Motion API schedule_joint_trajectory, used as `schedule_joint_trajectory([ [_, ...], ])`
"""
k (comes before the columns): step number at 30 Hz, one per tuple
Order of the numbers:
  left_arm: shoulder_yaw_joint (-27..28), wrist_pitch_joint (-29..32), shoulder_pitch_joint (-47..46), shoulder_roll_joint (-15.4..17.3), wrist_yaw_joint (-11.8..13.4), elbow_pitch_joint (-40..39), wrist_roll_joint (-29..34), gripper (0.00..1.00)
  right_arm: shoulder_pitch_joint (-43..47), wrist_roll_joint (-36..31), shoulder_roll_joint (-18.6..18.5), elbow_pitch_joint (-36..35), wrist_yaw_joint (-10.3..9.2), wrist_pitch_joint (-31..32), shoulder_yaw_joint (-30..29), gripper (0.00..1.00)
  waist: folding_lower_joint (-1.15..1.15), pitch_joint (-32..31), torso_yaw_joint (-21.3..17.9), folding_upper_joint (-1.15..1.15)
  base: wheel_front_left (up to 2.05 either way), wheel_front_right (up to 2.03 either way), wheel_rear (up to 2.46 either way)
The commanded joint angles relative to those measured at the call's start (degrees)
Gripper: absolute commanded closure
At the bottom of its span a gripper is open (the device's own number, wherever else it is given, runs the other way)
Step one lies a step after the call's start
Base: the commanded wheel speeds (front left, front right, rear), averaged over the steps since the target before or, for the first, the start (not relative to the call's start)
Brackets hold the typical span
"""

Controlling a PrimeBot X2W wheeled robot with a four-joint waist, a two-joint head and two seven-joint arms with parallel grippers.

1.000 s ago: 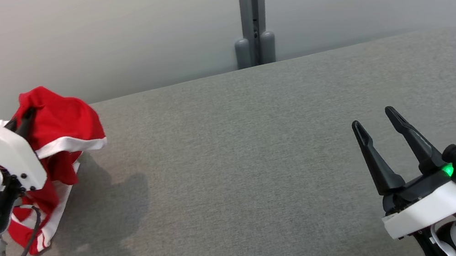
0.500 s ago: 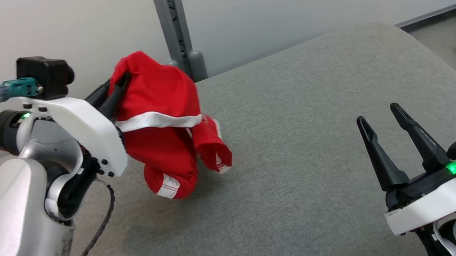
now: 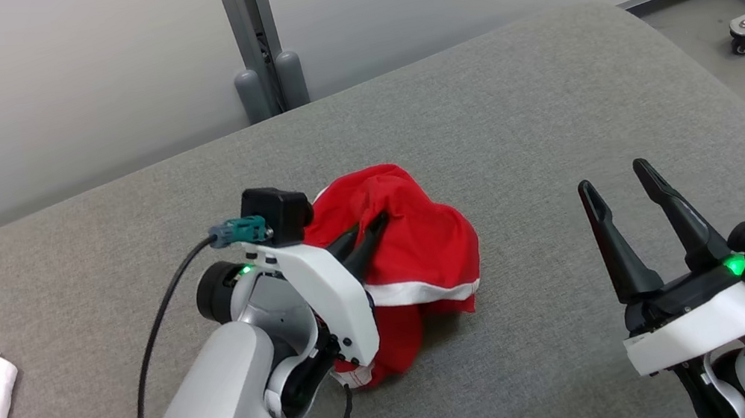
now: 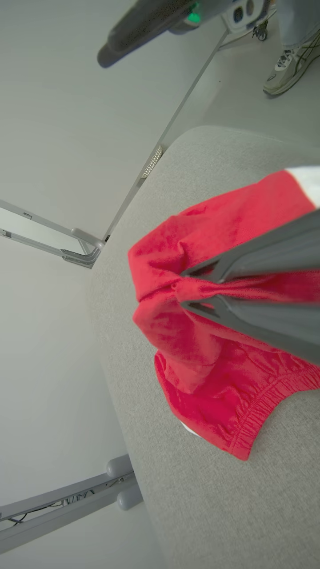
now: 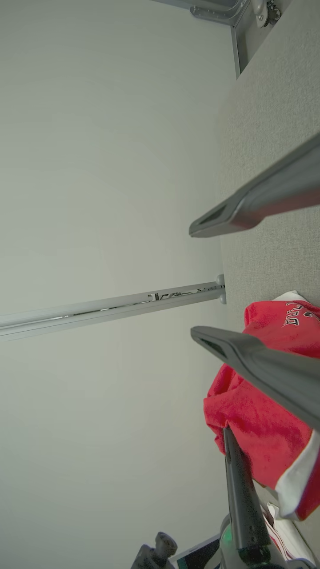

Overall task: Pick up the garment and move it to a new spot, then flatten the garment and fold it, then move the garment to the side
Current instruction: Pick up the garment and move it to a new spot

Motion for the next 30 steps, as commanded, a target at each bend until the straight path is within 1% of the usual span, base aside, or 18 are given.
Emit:
schedule_joint_trajectory([
  [1, -1.1, -2.4, 0.5, -0.4, -0.2, 2.8, -0.1, 0.73, -0.7, 0.4, -0.5, 0.0, 0.03, -0.3, 0.3, 0.0, 0.0, 0.7, 0.6, 0.0, 0.0, 0.0, 0.0],
  [2, -1.9, -3.6, 0.5, -0.7, -0.4, 4.5, -0.4, 0.24, -0.9, 0.5, -0.6, 0.0, 0.03, -0.3, 0.4, 0.0, 0.0, 0.9, 0.8, 0.0, 0.0, 0.0, 0.0],
  [3, -3.0, -4.7, 0.6, -1.0, -0.4, 6.1, -0.7, 0.0, -1.0, 0.5, -0.8, 0.1, 0.03, -0.3, 0.5, 0.0, 0.0, 1.1, 1.0, 0.0, 0.0, 0.0, 0.0],
  [8, -8.2, -9.2, -0.4, -1.5, -1.0, 11.4, -2.9, 0.0, -1.0, 0.5, -1.3, 0.3, 0.03, -0.3, 0.6, 0.0, 0.0, 1.2, 2.6, 0.0, 0.0, 0.0, 0.0],
  [9, -8.2, -9.2, -0.4, -1.5, -1.0, 11.4, -2.9, 0.0, -1.0, 0.5, -1.3, 0.3, 0.03, -0.3, 0.6, 0.0, 0.0, 1.2, 2.6, 0.0, 0.0, 0.0, 0.0],
  [13, -10.1, -13.7, -2.6, -1.6, -1.0, 12.7, -4.2, 0.0, -0.7, 0.2, -1.8, 0.4, 0.03, -0.3, 0.7, 0.0, 0.0, 0.4, 4.0, 0.0, 0.0, 0.0, 0.0],
  [17, -9.5, -17.6, -4.2, -1.1, -0.9, 12.7, -4.1, 0.0, 0.1, -0.2, -2.1, 0.2, 0.03, -0.3, 0.0, 0.0, 0.0, -0.8, 5.4, 0.0, 0.0, 0.0, 0.0],
  [20, -8.3, -20.1, -4.8, 1.1, -0.9, 10.6, -4.1, 0.0, 0.4, 0.8, -2.2, -0.3, 0.03, -0.3, -0.8, 0.0, 0.0, -1.6, 6.2, 0.0, 0.0, 0.0, 0.0],
  [22, -7.4, -21.6, -4.6, 3.1, -0.2, 8.9, -3.5, 0.0, 0.7, 1.4, -2.4, -0.9, 0.03, -0.3, -1.3, 0.0, 0.0, -2.0, 6.6, 0.0, 0.0, 0.0, 0.0],
  [28, -3.8, -25.7, -0.8, 9.8, 4.5, 2.4, -2.0, 0.0, 1.2, 1.4, -3.3, -2.0, 0.03, -0.3, -1.9, 0.0, 0.0, -2.5, 7.7, 0.0, 0.0, 0.0, 0.0],
  [29, -3.2, -26.8, -0.1, 11.0, 5.0, 1.0, -1.6, 0.0, 1.2, 1.4, -3.3, -2.1, 0.03, -0.3, -2.1, 0.0, 0.0, -2.6, 7.9, 0.0, 0.0, 0.0, 0.0],
  [30, -2.4, -27.6, 1.0, 12.0, 6.1, -0.2, -1.5, 0.0, 1.3, 1.7, -3.3, -2.3, 0.03, -0.3, -2.3, 0.0, 0.0, -2.6, 8.0, 0.0, 0.0, 0.0, 0.0],
])
